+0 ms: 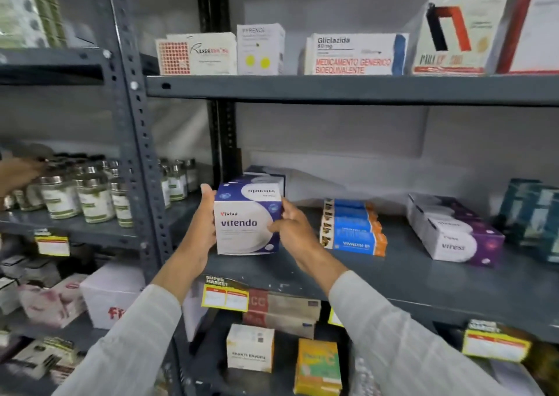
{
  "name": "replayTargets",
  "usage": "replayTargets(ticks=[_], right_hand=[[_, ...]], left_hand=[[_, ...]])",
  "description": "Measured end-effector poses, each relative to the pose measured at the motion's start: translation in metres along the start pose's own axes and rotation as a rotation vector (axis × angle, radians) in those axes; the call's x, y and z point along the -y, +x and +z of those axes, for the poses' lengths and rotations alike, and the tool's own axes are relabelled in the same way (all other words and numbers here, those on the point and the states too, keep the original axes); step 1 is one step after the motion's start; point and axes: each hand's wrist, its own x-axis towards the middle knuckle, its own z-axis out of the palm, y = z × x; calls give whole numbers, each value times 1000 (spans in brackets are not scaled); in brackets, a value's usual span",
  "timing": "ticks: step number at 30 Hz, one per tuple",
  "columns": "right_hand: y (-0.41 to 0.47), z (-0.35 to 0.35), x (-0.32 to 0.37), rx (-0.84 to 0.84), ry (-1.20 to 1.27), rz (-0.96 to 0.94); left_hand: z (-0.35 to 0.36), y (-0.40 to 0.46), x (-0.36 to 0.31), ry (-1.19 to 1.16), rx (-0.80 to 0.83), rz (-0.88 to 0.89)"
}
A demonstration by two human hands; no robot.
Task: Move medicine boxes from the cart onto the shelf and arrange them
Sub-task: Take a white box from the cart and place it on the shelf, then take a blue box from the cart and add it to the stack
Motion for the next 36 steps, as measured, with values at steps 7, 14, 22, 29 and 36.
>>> replayTargets(ticks=[7,14,22,29,36], right_hand=[[18,8,-16,5,-48,52],[-25,-27,-31,-93,-105,-147],[-195,-157,-115,-310,-38,-204],[-343,-282,-263,-428,-322,297],[-479,-351,-420,-361,-654,907]], left_hand=[[-12,14,21,-41,27,-68],[18,-25,23,6,-454,127],[149,-161,132,276,-169,462],[276,-294,287,693,640,233],[341,-372,405,1102,1183,56]])
